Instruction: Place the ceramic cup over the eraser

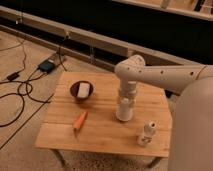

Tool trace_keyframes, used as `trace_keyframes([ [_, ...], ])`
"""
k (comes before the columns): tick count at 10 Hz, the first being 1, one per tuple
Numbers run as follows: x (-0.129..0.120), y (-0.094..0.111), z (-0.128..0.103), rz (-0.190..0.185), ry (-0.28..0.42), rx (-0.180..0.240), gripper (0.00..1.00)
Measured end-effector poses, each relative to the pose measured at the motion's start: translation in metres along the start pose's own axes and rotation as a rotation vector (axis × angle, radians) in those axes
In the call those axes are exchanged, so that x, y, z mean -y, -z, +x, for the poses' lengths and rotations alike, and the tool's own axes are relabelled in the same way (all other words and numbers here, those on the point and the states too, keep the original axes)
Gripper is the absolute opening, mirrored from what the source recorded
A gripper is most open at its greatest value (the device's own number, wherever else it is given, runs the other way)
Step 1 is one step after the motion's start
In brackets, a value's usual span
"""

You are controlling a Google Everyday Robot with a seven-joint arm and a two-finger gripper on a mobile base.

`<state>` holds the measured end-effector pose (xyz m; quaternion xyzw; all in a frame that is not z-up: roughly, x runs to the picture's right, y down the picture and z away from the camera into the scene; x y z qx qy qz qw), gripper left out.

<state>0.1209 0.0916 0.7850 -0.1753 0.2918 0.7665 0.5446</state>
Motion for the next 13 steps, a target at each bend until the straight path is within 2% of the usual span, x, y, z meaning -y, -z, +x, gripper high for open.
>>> trace_keyframes([
  [4, 0.0054, -0.0067, 0.0034, 0.011, -0.018, -0.011, 0.77],
  [5, 0.0064, -0.0075, 0.0037, 0.013, -0.022, -0.011, 0.80],
  [13, 0.0056, -0.0086, 0.0021, -0.009, -0.041, 0.004, 0.80],
])
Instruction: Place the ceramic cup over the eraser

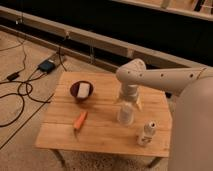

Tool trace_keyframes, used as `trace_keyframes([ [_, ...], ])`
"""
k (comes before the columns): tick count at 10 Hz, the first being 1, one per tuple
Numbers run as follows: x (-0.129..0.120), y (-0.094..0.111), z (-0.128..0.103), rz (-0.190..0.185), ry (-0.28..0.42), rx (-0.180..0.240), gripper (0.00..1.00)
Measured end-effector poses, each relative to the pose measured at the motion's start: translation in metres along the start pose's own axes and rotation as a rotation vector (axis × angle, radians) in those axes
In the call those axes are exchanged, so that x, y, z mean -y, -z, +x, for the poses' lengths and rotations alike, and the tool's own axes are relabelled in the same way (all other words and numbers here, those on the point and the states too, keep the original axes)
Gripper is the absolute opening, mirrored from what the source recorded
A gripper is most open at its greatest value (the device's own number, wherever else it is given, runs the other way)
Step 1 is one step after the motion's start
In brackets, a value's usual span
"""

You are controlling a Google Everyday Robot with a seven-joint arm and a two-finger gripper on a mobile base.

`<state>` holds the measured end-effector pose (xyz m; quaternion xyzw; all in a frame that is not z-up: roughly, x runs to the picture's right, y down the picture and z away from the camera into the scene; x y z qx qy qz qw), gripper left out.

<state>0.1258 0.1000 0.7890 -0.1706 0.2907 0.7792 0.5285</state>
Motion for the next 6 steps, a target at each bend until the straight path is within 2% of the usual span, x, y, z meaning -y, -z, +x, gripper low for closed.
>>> trace_keyframes([
  [1, -0.0019, 0.0027, -0.0015, -0.012, -0.002, 0.006, 0.80],
  [6, -0.0023, 0.0031, -0.0012, -0.011, -0.002, 0.005, 0.80],
])
